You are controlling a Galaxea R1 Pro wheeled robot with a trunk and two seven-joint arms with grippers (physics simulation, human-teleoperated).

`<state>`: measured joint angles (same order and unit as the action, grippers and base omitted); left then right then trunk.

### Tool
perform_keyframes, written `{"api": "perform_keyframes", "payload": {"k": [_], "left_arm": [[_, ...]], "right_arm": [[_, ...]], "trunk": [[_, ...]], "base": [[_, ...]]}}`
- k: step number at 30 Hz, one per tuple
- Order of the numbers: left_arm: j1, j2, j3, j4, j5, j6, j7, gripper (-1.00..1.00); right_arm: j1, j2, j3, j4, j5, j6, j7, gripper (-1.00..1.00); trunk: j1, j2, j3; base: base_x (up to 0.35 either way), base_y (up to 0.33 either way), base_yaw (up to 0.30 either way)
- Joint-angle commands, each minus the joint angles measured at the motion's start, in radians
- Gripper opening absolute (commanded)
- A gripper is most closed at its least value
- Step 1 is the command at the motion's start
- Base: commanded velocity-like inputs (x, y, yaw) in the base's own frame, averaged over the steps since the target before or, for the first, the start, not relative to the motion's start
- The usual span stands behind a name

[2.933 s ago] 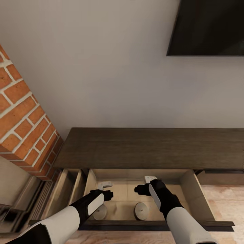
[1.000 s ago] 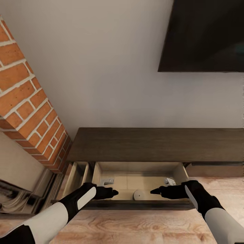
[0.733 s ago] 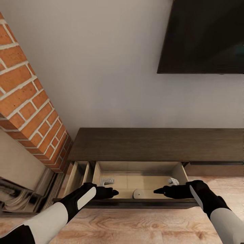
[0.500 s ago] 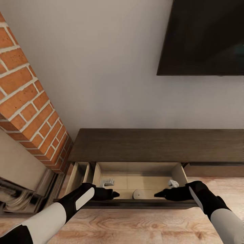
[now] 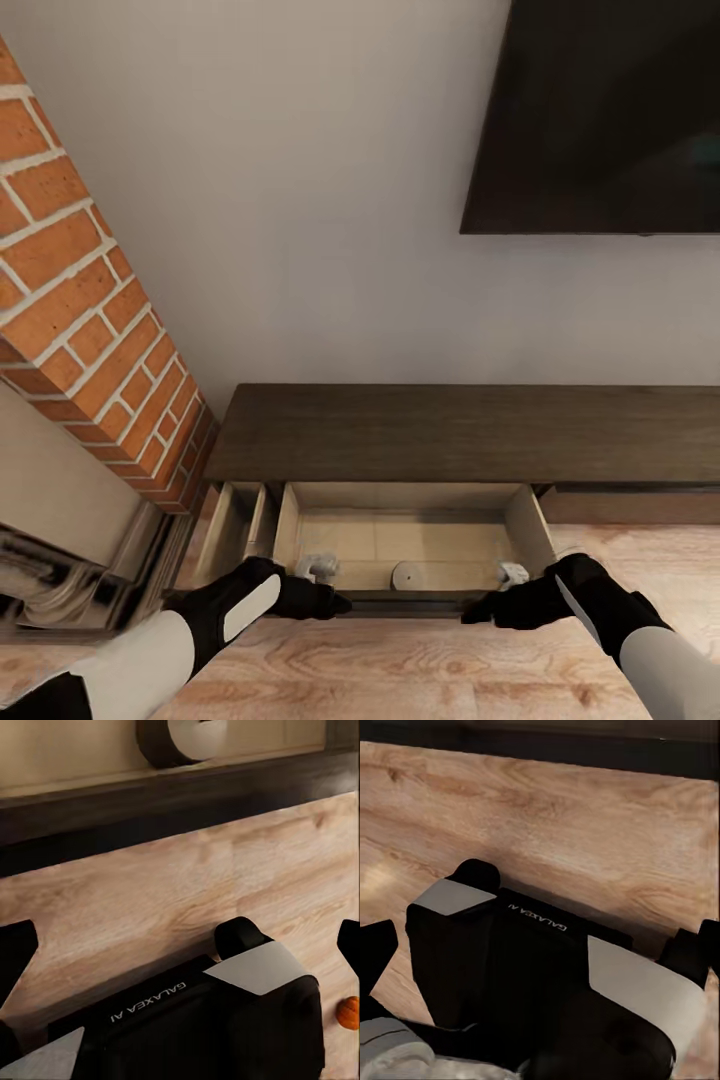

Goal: Place each of the two pumpkins and all three candles from the living room inside a cabinet in the living room (use any cabinet), then make sure every cabinet is closed, and position the cauldron so it is next to a table in the living room.

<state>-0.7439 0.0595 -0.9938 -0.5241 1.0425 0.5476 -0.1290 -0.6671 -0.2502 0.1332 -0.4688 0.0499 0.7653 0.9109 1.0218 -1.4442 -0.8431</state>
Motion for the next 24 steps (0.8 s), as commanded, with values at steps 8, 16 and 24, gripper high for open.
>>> {"api": "perform_keyframes", "payload": {"k": [8, 16, 24], "left_arm": [[0.056, -0.027, -0.155, 0.133, 0.005, -0.009, -0.002, 1.00], [0.185, -0.049, -0.161, 0.304, 0.001, -0.280, 0.012, 1.00], [0.281, -0.072, -0.160, 0.420, 0.007, -0.505, 0.012, 1.00]], "right_arm": [[0.006, 0.009, 0.001, 0.229, 0.113, -0.121, -0.014, 1.00], [0.045, 0.052, -0.001, 0.449, 0.101, -0.413, -0.296, 1.00], [0.139, 0.156, -0.007, 0.469, 0.096, -0.609, -0.645, 1.00]], "trunk": [[-0.031, 0.056, 0.025], [-0.061, 0.112, 0.051], [-0.069, 0.126, 0.065]], "base": [[0.000, 0.000, 0.000], [0.000, 0.000, 0.000], [0.000, 0.000, -0.129]]}}
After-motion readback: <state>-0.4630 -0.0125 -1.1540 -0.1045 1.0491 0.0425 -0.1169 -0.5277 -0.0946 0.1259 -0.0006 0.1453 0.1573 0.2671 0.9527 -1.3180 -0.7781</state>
